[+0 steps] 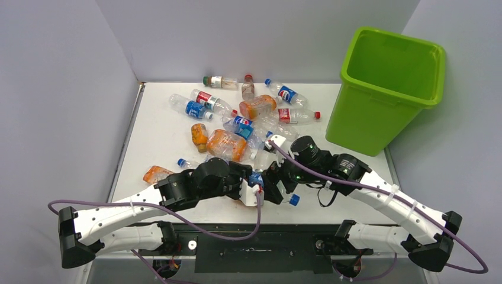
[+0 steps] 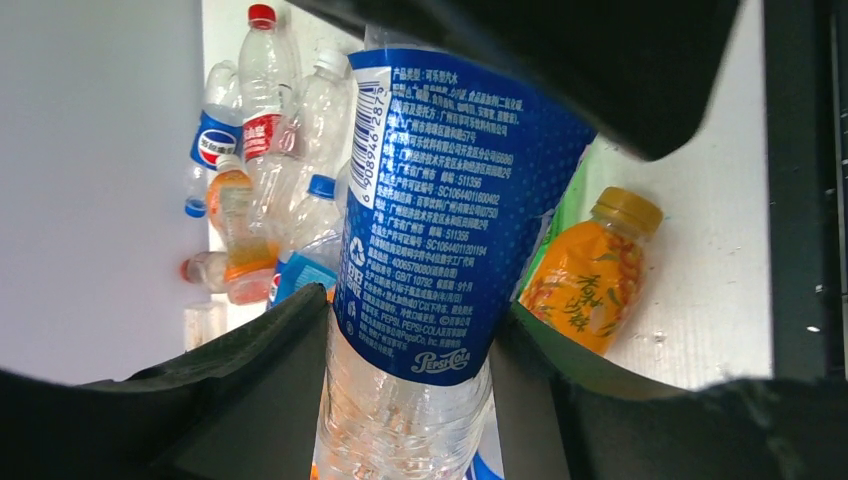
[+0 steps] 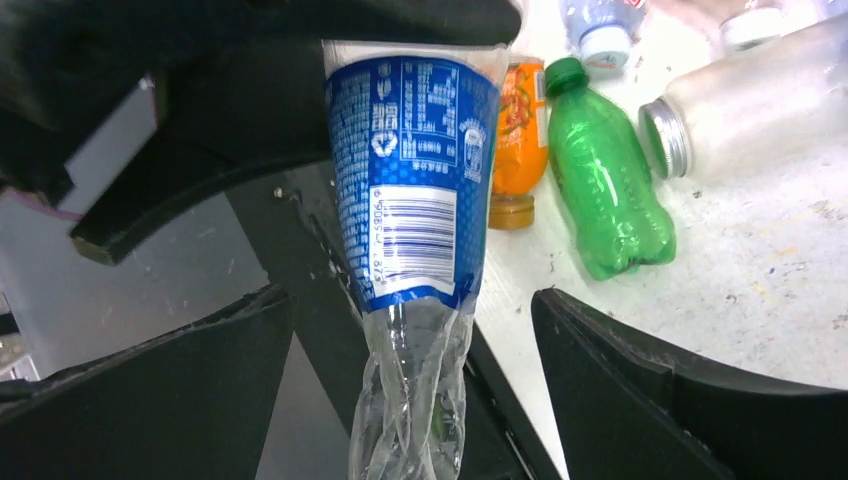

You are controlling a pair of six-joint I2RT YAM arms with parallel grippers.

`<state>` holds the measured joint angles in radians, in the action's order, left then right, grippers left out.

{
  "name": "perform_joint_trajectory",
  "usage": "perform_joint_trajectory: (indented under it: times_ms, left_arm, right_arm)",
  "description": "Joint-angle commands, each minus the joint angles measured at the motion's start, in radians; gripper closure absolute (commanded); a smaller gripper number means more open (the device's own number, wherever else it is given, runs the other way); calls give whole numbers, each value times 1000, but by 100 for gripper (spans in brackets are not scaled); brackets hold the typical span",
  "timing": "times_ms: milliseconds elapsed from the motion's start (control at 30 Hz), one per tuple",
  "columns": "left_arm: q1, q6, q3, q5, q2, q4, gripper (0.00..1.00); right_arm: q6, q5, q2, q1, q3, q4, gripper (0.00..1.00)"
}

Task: Put the plastic bottles in the bin
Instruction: Pick up the plastic bottle at the center of the board.

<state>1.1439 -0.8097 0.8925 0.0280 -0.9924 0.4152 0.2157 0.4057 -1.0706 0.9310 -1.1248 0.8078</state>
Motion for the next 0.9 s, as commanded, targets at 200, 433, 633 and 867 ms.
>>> perform_joint_trajectory:
  times_ms: [200,433,633,867]
  left_arm:
    - [0,363,24,-79,46,-96,83]
    - [-28,625,39,-22,111,-126,100]
    - [-84,781,-11,39,149,-250,100]
    - [-143,868,-9,12,124,-282,100]
  right_arm:
    - [88,-331,249,6,-40,-287,10]
    - [108,-458,491,6,130,-602,10]
    - [167,-446,482,6,188,-694,10]
    - [202,-451,419,6,230,-864,10]
